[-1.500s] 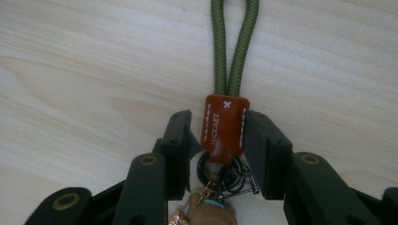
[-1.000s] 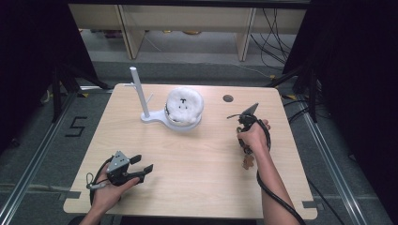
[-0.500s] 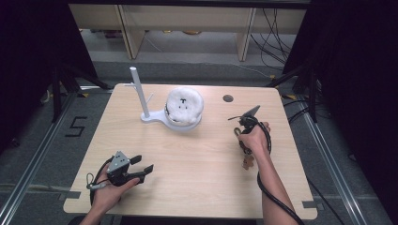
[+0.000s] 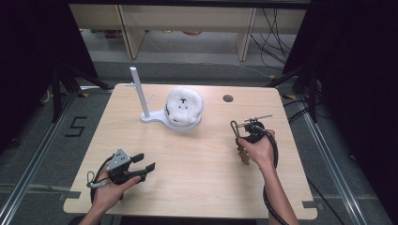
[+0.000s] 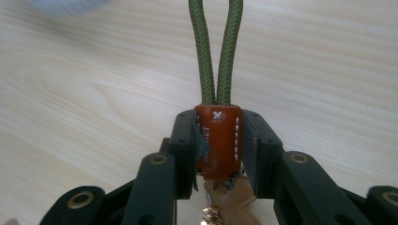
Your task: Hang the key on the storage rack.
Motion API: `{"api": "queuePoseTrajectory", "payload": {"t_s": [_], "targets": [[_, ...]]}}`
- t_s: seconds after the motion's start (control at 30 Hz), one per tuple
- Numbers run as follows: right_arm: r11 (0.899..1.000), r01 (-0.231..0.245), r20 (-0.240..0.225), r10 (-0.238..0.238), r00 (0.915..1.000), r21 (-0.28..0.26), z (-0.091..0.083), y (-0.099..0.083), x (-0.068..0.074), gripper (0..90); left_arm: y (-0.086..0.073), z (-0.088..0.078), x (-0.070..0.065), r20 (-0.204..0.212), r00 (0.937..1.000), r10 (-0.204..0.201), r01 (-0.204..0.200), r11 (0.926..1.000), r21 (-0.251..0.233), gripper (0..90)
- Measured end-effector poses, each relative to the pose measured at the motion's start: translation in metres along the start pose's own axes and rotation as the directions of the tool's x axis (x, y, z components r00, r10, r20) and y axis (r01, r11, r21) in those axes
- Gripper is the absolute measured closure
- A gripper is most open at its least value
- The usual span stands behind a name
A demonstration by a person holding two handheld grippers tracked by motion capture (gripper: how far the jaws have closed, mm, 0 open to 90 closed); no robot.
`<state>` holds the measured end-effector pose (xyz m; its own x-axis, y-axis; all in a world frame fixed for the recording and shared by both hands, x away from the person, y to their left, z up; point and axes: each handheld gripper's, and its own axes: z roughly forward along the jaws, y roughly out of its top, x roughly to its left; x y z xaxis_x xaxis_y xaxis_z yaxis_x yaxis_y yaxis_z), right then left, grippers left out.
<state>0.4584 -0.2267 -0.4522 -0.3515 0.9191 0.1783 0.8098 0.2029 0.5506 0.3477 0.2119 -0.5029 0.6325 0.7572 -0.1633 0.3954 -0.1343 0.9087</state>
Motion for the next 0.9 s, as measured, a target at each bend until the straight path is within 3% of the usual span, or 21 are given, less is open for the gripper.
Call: {"api": "queuePoseTrajectory", "payload": {"t_s": [0.03, 0.07, 0.13, 0.2, 0.27, 0.3, 0.4, 0.5, 0.53, 0.6, 0.63, 0.67, 0.73, 0.87, 0.9], "targets": [[0.999, 0.017, -0.022, -0.018, 0.9996, -0.039, -0.002, -0.002, 0.002, 69.1, 0.002, 0.0, -0.001, -0.004, 1.0, -0.003, 0.003, 1.0, 0.003, 35.4], [0.998, 0.036, 0.003, -0.036, 0.9993, -0.051, -0.005, -0.003, 0.004, 69.1, 0.005, 0.0, -0.001, 0.007, 1.0, 0.0, 0.0, 1.0, 0.001, 35.6], [0.995, 0.043, -0.014, -0.044, 0.9989, -0.085, -0.01, -0.006, 0.011, 69.1, 0.008, 0.002, -0.003, 0.032, 0.9993, -0.021, 0.021, 0.9997, -0.011, 36.2], [0.99, 0.057, 0.006, -0.056, 0.9984, -0.128, -0.011, -0.011, 0.02, 69.1, 0.012, 0.003, -0.003, 0.04, 0.9987, -0.031, 0.03, 0.9995, 0.002, 36.9], [0.987, 0.017, -0.025, -0.021, 0.9994, -0.16, -0.013, -0.015, 0.033, 69.1, 0.018, 0.007, -0.003, 0.075, 0.9963, -0.043, 0.043, 0.9991, -0.004, 36.9], [0.982, 0.057, -0.029, -0.063, 0.9976, -0.182, -0.014, -0.016, 0.033, 69.1, 0.021, 0.008, -0.004, 0.078, 0.9961, -0.042, 0.042, 0.9991, -0.006, 36.9], [0.968, 0.078, -0.043, -0.091, 0.995, -0.24, -0.014, -0.019, 0.044, 69.0, 0.031, 0.012, -0.008, 0.086, 0.9959, -0.026, 0.026, 0.9997, 0.001, 36.9], [0.955, 0.118, -0.045, -0.135, 0.9899, -0.271, -0.015, -0.021, 0.055, 69.1, 0.041, 0.02, -0.012, 0.1, 0.9949, -0.002, 0.002, 1.0, 0.002, 37.1], [0.958, 0.101, -0.067, -0.124, 0.9901, -0.27, -0.016, -0.022, 0.062, 69.1, 0.044, 0.023, -0.012, 0.113, 0.9936, 0.001, -0.001, 1.0, 0.0, 37.5], [0.953, 0.109, -0.07, -0.134, 0.9885, -0.282, -0.016, -0.023, 0.068, 69.1, 0.05, 0.028, -0.014, 0.126, 0.992, 0.003, -0.003, 1.0, -0.004, 37.9], [0.946, 0.13, -0.069, -0.157, 0.9851, -0.296, -0.014, -0.023, 0.07, 69.1, 0.053, 0.031, -0.015, 0.133, 0.9911, 0.004, -0.003, 1.0, -0.005, 38.0], [0.948, 0.127, -0.07, -0.153, 0.9857, -0.294, -0.014, -0.024, 0.074, 69.0, 0.058, 0.035, -0.017, 0.144, 0.9896, 0.003, -0.002, 1.0, -0.009, 38.1], [0.943, 0.142, -0.082, -0.174, 0.9813, -0.301, -0.012, -0.025, 0.081, 69.1, 0.064, 0.04, -0.018, 0.147, 0.9891, 0.01, -0.009, 0.9999, -0.006, 38.8], [0.939, 0.128, -0.098, -0.167, 0.9811, -0.318, -0.011, -0.027, 0.093, 69.1, 0.077, 0.053, -0.02, 0.154, 0.9877, 0.03, -0.03, 0.9995, -0.003, 40.5], [0.933, 0.148, -0.1, -0.19, 0.9766, -0.327, -0.009, -0.026, 0.093, 69.0, 0.079, 0.055, -0.02, 0.156, 0.9872, 0.031, -0.031, 0.9995, -0.005, 41.4]]}}
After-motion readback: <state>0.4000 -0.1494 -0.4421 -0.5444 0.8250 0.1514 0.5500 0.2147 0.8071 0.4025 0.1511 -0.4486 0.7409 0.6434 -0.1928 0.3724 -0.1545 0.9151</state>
